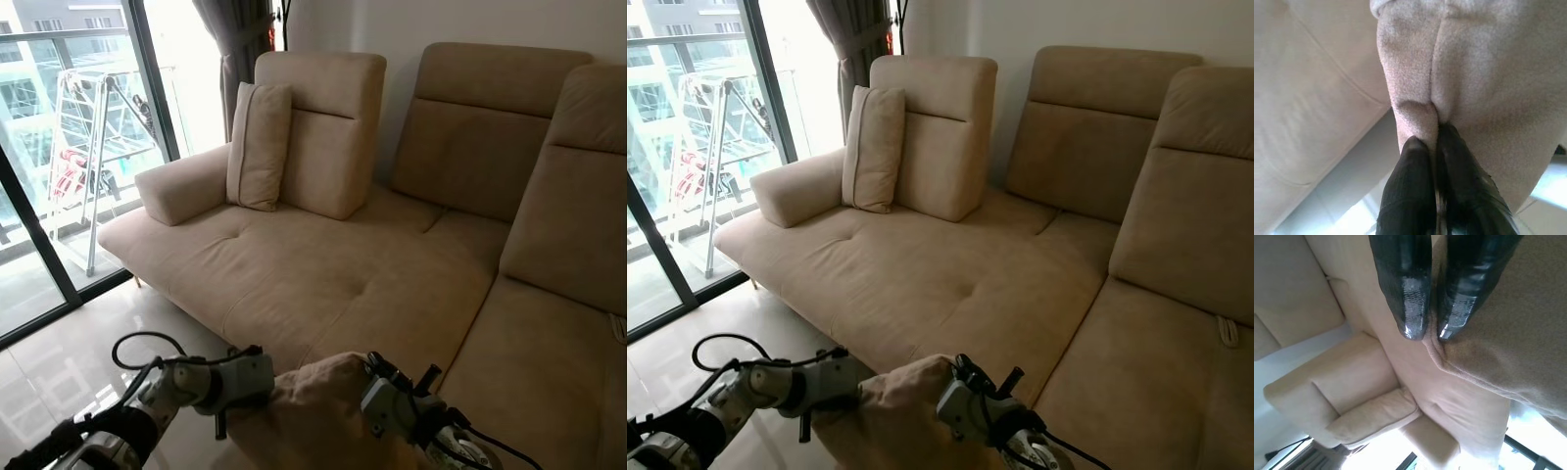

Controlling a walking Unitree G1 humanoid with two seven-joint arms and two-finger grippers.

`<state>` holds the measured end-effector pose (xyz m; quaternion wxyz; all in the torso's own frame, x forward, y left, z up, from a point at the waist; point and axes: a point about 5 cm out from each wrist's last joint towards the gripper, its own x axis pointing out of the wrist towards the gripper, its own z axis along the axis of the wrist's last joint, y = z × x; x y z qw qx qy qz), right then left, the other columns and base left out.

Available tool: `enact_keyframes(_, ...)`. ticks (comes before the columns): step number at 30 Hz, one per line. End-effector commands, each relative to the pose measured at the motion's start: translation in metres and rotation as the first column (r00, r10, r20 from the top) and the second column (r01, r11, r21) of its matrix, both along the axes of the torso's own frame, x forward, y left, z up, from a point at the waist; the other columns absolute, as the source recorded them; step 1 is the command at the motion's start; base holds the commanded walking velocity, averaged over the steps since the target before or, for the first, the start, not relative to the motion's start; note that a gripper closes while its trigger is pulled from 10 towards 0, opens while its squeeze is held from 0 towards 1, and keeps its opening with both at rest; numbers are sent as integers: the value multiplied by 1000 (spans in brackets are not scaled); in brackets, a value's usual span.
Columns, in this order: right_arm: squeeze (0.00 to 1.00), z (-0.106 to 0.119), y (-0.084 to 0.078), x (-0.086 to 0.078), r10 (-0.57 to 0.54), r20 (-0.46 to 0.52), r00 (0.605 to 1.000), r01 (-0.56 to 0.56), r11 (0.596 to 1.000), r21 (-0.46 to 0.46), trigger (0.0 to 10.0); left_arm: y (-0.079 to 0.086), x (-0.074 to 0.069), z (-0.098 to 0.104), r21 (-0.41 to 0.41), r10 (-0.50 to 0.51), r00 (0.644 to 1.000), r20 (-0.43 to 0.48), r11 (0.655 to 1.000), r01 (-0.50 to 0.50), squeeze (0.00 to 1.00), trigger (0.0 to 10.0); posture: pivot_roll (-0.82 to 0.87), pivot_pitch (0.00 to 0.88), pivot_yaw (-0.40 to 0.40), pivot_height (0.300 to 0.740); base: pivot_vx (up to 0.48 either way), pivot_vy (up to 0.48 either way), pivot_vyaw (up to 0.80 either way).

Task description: Move the pillow to the sofa from floor

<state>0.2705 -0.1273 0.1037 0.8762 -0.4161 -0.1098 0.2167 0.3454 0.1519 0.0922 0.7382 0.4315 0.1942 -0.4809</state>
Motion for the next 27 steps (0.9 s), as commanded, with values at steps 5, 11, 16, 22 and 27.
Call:
enact_keyframes(5, 0, 35, 14, 2, 44, 185, 982, -61, 994, 90, 10000, 0, 10, 16, 73, -11, 996, 83, 997, 5, 0, 10000, 116, 0, 34, 621, 0, 0, 0)
enact_keyframes(11, 0, 37, 14, 2, 46, 199, 979, -65, 994, 91, 10000, -2, 16, 28, 90, -24, 991, 132, 996, 12, 0, 10000, 113, 0, 32, 636, 0, 0, 0)
enact_keyframes(16, 0, 39, 15, 2, 45, 208, 977, -66, 993, 97, 10000, -3, 19, 34, 90, -36, 988, 149, 996, 22, 0, 10000, 110, 0, 35, 651, 0, 0, 0)
enact_keyframes(22, 0, 40, 16, 1, 43, 216, 976, -67, 992, 107, 10000, -6, 20, 36, 82, -30, 987, 159, 997, 17, 0, 10000, 109, 0, 35, 671, 0, 0, 0)
enact_keyframes(27, 0, 41, 16, 1, 41, 218, 975, -67, 992, 111, 10000, -8, 20, 36, 67, -31, 987, 161, 998, 20, 0, 10000, 108, 0, 32, 685, 0, 0, 0)
